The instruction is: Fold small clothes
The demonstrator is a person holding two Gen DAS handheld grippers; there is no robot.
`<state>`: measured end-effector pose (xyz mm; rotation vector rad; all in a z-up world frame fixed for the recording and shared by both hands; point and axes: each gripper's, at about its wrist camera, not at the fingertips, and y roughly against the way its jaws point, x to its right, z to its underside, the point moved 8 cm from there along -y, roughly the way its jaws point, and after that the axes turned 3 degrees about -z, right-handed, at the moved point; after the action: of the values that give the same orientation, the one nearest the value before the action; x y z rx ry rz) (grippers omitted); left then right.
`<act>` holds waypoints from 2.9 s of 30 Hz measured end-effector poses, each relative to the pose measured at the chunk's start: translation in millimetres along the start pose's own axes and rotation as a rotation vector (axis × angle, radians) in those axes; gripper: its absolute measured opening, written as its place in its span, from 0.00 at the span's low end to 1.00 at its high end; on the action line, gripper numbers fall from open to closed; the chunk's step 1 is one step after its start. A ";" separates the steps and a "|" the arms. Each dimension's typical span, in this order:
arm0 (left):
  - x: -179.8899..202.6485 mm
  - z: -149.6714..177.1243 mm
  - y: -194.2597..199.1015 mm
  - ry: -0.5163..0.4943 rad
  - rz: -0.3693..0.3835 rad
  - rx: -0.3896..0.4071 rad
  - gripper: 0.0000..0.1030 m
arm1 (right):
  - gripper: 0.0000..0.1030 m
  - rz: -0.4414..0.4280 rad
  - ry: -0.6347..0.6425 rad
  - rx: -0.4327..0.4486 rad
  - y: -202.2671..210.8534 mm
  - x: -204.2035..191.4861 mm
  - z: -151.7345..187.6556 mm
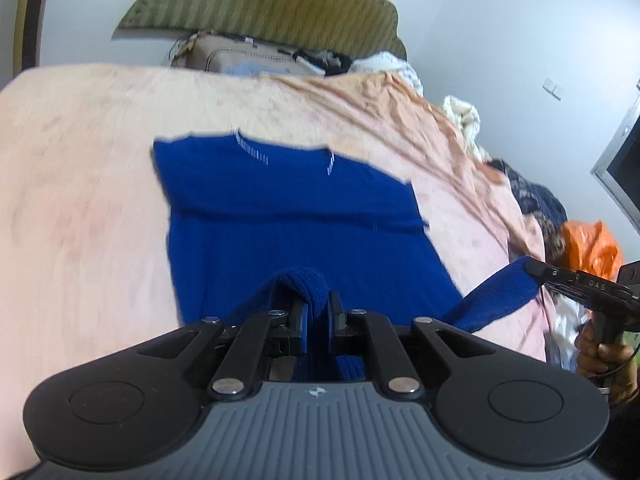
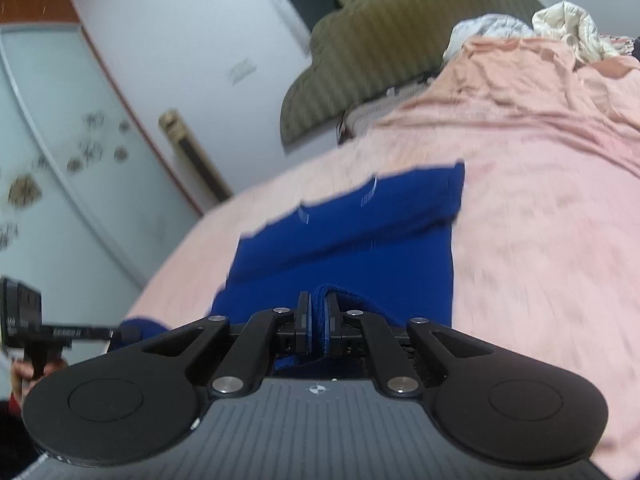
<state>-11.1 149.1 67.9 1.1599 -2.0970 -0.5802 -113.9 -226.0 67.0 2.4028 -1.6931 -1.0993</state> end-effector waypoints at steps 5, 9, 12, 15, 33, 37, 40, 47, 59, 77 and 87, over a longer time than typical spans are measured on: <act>-8.8 -56.2 -28.4 -0.014 -0.038 0.030 0.08 | 0.08 -0.015 -0.059 0.098 -42.2 23.9 -52.3; -18.6 -96.2 -66.3 -0.027 -0.068 0.030 0.08 | 0.08 -0.020 -0.095 0.140 -80.9 40.9 -90.1; -30.4 -122.3 -100.9 -0.030 -0.100 0.020 0.08 | 0.08 -0.008 -0.128 0.141 -118.3 59.3 -113.7; -48.9 -148.3 -141.6 -0.009 -0.143 0.001 0.08 | 0.08 0.011 -0.173 0.127 -162.5 81.8 -133.3; -154.2 -165.1 -215.0 0.136 -0.372 0.029 0.73 | 0.50 0.296 -0.084 0.066 -291.8 159.3 -148.3; -126.9 -163.5 -208.0 -0.034 -0.366 0.041 0.74 | 0.59 0.247 -0.005 -0.068 -317.0 146.1 -129.7; -93.8 -152.8 -221.2 -0.288 -0.410 0.017 0.74 | 0.59 0.281 0.037 -0.130 -334.6 144.1 -117.7; -47.5 -143.2 -289.6 -0.765 -0.632 0.036 0.80 | 0.69 0.279 0.178 -0.094 -340.2 108.1 -120.5; -143.5 -138.0 -177.4 -0.072 -0.478 0.027 0.81 | 0.76 0.423 0.243 0.012 -250.7 106.7 -112.6; -113.2 -32.1 -159.4 0.041 -0.203 -0.074 0.08 | 0.32 0.333 0.155 -0.101 -193.7 96.7 -19.9; -111.0 -18.6 -109.9 0.005 -0.183 -0.033 0.04 | 0.04 0.337 0.005 -0.005 -146.8 112.1 -25.9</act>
<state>107.5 187.5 -28.1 1.3418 -1.9828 -0.6923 40.5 -267.2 -29.3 2.0096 -1.9910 -1.0403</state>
